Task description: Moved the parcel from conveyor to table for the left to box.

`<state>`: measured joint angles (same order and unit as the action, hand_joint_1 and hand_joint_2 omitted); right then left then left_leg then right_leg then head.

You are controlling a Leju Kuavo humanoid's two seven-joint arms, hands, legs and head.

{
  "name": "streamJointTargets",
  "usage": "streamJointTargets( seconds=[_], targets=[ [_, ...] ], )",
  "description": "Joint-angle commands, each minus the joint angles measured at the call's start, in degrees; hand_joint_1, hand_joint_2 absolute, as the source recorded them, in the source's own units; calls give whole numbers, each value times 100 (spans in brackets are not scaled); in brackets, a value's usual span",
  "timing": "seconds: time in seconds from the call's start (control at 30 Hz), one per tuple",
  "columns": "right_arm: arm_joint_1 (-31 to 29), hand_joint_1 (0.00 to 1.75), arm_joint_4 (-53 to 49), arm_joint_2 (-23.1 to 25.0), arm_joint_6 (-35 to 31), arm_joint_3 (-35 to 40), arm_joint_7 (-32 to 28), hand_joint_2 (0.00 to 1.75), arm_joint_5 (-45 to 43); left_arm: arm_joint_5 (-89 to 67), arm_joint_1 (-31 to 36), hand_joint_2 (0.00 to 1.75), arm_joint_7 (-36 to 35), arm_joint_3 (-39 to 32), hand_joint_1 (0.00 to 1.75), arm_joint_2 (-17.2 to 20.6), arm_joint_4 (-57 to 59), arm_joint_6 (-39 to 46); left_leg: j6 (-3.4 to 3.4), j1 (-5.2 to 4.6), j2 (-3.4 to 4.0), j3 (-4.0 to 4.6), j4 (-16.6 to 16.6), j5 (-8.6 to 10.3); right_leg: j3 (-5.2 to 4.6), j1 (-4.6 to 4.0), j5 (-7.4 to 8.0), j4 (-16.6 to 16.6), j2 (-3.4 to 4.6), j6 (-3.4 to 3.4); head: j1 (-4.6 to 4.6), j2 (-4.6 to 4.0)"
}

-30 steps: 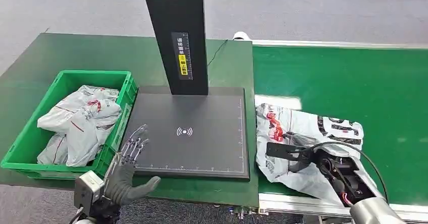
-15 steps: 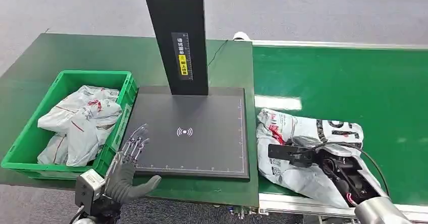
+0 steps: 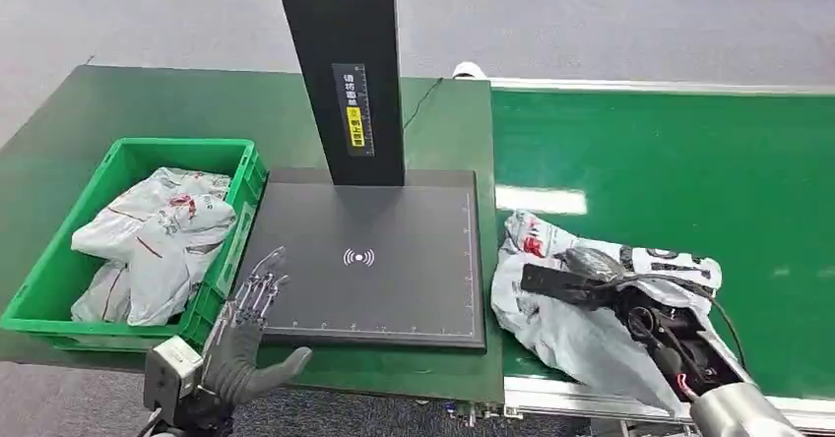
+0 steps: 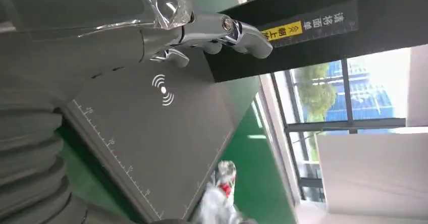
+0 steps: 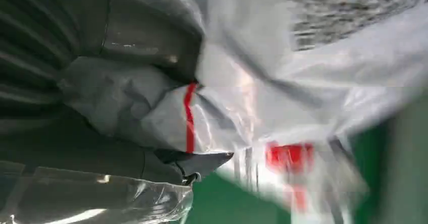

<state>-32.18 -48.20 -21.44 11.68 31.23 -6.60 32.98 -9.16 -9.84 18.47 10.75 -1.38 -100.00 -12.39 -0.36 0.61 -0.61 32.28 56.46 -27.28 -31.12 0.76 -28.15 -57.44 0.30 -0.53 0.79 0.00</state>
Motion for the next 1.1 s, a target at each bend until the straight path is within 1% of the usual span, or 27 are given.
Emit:
streamJointTargets(
  seconds=[0.03, 0.07, 0.1, 0.2, 0.33, 0.4, 0.43, 0.47, 0.5, 0.53, 0.57, 0.63, 0.67, 0.73, 0.77, 0.8, 0.83, 0.87, 0.9, 0.93, 0.97, 1.0, 1.03, 1.07, 1.1],
  targets=[
    [664, 175, -1927, 1146, -2093, -2313, -947, 175, -1206, -12, -254, 175, 87, -164, 0, -43, -103, 108, -2, -1, 15, 3, -3, -1, -11, 0, 1, 0, 10, 6, 0, 0],
    [734, 175, -2104, 1224, -2261, -2449, -1001, 175, -1292, 3, -231, 175, 90, -150, 0, -31, -81, 114, -3, 1, 21, -1, -6, -2, -9, -1, 2, 2, 14, 8, 2, 0],
    [849, 175, -2338, 1413, -2655, -2715, -1246, 175, -1513, 30, -191, 175, 100, -136, 0, -24, -29, 123, -2, 1, 9, 2, -3, -1, -8, -1, 1, 1, 4, 5, 0, 2],
    [989, 175, -2671, 1569, -3033, -2929, -1507, 175, -1766, 57, -131, 175, 113, -105, 0, -10, 58, 127, 0, 0, 2, 5, -3, 1, -6, -1, 0, 1, -3, 4, 2, 0],
    [1137, 175, -3027, 1749, -3239, -2991, -1782, 175, -2096, 91, -62, 175, 126, -36, 0, 22, 156, 109, 0, -1, 2, 4, -7, 3, -4, -1, 2, 4, -6, 5, 0, 0],
    [1184, 175, -3135, 1791, -3205, -2909, -1778, 175, -2170, 99, -7, 175, 131, -6, 0, 28, 224, 96, -1, -2, 3, 3, -8, 4, -4, 0, 1, 3, -7, 7, 0, 0],
    [1207, 175, -3177, 1803, -3026, -2805, -1755, 175, -2323, 104, 34, 175, 137, 28, 0, 49, 268, 71, -2, -2, 0, 3, -7, 3, -4, 1, 0, 2, -8, 7, 2, 0],
    [1223, 175, -3168, 1838, -3048, -2780, -1753, 175, -2303, 104, 53, 175, 137, 30, 0, 46, 272, 70, -2, -1, 3, 1, -10, 5, -4, 0, 3, 5, -7, 8, 2, 0],
    [1201, 175, -3136, 1797, -2719, -2595, -1704, 175, -2467, 108, 90, 175, 150, 52, 0, 63, 328, 48, -2, 0, 0, -1, -8, 3, -2, -1, 1, 4, -7, 7, 0, 0],
    [1193, 175, -3106, 1778, -2564, -2495, -1720, 175, -2517, 110, 106, 175, 163, 68, 0, 72, 346, 31, -2, 0, 2, -2, -12, 5, -2, -1, 3, 7, -8, 9, 2, 0],
    [1175, 175, -3028, 1815, -2572, -2423, -1732, 175, -2511, 112, 122, 175, 173, 84, 0, 75, 376, 17, -2, 0, 2, -3, -9, 4, -1, -1, 2, 6, -6, 7, 0, 0],
    [1006, 175, -2783, 1750, -1988, -1877, -1741, 175, -2487, 96, 165, 175, 221, 161, 0, 116, 452, -78, -1, 0, 8, -6, -12, 4, 0, -1, 4, 8, 0, 7, 2, 0],
    [964, 175, -2731, 1786, -2007, -1807, -1737, 175, -2461, 94, 177, 175, 224, 174, 0, 112, 467, -91, -1, -1, 19, -10, -9, 1, -1, 0, 4, 5, 12, 6, 2, 0],
    [528, 175, -2303, 1716, -1440, -1189, -1555, 175, -2397, 74, 292, 175, 287, 258, 0, 159, 567, -174, 0, -1, 21, -6, -7, 1, -3, -1, 5, 3, 14, 5, 2, 0],
    [427, 175, -2172, 1770, -1435, -1130, -1532, 175, -2399, 74, 319, 175, 291, 264, 0, 158, 590, -181, 0, -3, 15, -4, -6, 1, -3, 1, 3, 1, 9, 4, 2, 0],
    [222, 175, -1951, 1703, -1072, -847, -1446, 175, -2428, 73, 359, 175, 310, 295, 0, 194, 621, -207, 0, -3, 39, -3, -6, 1, -13, 1, 10, 0, 31, 6, 0, 0],
    [44, 175, -1749, 1701, -881, -668, -1397, 175, -2464, 77, 404, 175, 318, 310, 0, 207, 666, -225, 0, -4, 30, -4, -6, 1, -7, 2, 6, -1, 23, 5, 2, 0],
    [-216, 175, -1422, 1735, -648, -422, -1354, 175, -2500, 86, 444, 175, 334, 316, 0, 216, 714, -247, 0, -3, 49, -4, -7, 4, -14, 1, 14, -1, 40, 6, 0, 0],
    [-446, 175, -1148, 1774, -264, -194, -1279, 175, -2579, 94, 481, 175, 344, 314, 0, 215, 743, -258, 0, -3, 32, -2, -6, 3, -9, 1, 9, -1, 25, 5, 2, 0],
    [-697, 175, -871, 1859, -115, 8, -1182, 175, -2524, 98, 525, 175, 348, 309, 0, 205, 776, -266, 0, -3, 29, -6, -5, 1, -6, 2, 6, -2, 24, 4, 0, 0],
    [-785, 175, -783, 1936, -113, 39, -1160, 175, -2526, 98, 543, 175, 348, 306, 0, 202, 775, -268, 0, -3, 42, -6, -9, 6, -9, 1, 14, 2, 33, 6, 2, 0],
    [-1062, 175, -423, 1968, 90, 364, -1092, 175, -2454, 109, 554, 175, 348, 285, 0, 187, 774, -270, 1, -4, 32, -5, -5, 6, -7, 3, 7, -4, 26, 4, 0, 0],
    [-1328, 175, -90, 2046, 272, 608, -951, 175, -2425, 117, 545, 175, 347, 261, 0, 180, 752, -271, 0, -3, 40, -2, -6, 8, -12, 1, 12, -3, 31, 6, 0, 0],
    [-1567, 175, 226, 2144, 354, 838, -960, 175, -2415, 127, 525, 175, 341, 236, 0, 180, 725, -284, -3, -4, 37, -4, -4, 7, -10, 2, 9, -6, 30, 5, 2, 0],
    [-1674, 175, 388, 2202, 433, 946, -938, 175, -2416, 130, 517, 175, 339, 226, 0, 179, 715, -293, -4, -3, 71, -4, -2, 6, -22, 1, 17, -9, 62, 8, 0, 0]
  ],
)
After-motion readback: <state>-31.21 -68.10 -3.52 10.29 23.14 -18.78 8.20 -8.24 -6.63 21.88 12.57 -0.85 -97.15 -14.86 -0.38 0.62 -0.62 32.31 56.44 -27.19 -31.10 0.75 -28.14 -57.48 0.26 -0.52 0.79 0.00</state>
